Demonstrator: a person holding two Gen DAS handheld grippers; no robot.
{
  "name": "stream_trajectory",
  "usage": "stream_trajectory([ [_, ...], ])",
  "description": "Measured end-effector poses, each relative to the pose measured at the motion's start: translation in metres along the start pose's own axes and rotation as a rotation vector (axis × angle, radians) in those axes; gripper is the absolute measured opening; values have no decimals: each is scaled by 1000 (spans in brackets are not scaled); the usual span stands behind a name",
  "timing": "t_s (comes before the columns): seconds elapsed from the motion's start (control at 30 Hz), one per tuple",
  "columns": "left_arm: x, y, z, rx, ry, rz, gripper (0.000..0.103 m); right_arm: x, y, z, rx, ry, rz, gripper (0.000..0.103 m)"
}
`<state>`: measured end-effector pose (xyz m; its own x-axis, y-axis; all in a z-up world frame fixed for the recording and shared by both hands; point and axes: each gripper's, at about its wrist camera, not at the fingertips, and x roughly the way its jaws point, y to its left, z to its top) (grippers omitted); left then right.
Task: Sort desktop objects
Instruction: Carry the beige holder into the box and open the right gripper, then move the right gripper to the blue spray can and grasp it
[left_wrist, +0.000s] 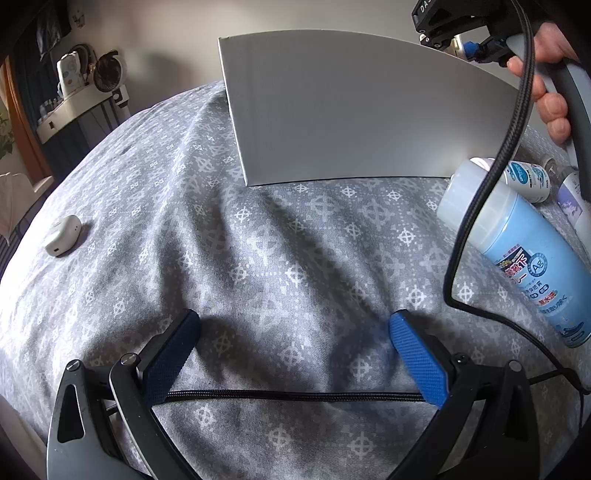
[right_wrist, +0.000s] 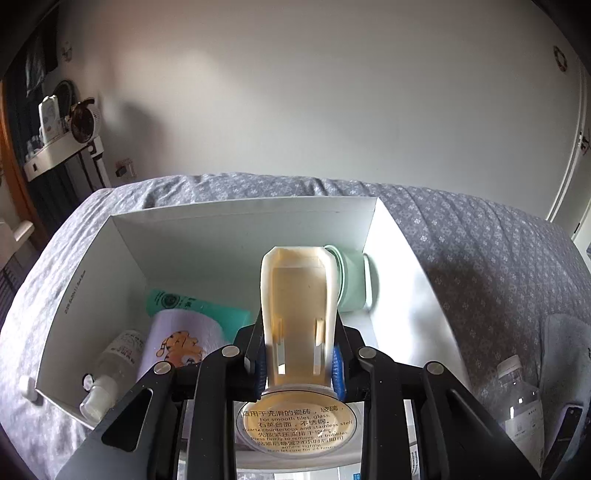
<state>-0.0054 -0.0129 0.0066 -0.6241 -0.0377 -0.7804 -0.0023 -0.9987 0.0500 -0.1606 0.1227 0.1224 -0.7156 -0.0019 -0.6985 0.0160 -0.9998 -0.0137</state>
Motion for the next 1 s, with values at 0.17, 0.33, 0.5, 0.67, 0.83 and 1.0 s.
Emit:
stream_trajectory([
  [0.17,0,0,0,0,0,1,103,-9,-6,-6,-7,35,36,35],
  [0.33,-1,-1,-1,0,0,1,103,-46,-21,-19,-11,-36,21,73],
  [0.5,-1,-1,-1,2,-1,0,103,-88,-55,-50,24,-51,58,81],
  [0.67,-1,-2,-2,2,-1,0,103,-109,-84,-94,-11,25,93,81],
  [0.83,-1,-2,-2,2,-1,0,103,-108,-96,-145,-74,153,145,81],
  [1.0,-2,-2,-2,2,-2,1,103,-106,-71,-164,-137,226,227,81],
])
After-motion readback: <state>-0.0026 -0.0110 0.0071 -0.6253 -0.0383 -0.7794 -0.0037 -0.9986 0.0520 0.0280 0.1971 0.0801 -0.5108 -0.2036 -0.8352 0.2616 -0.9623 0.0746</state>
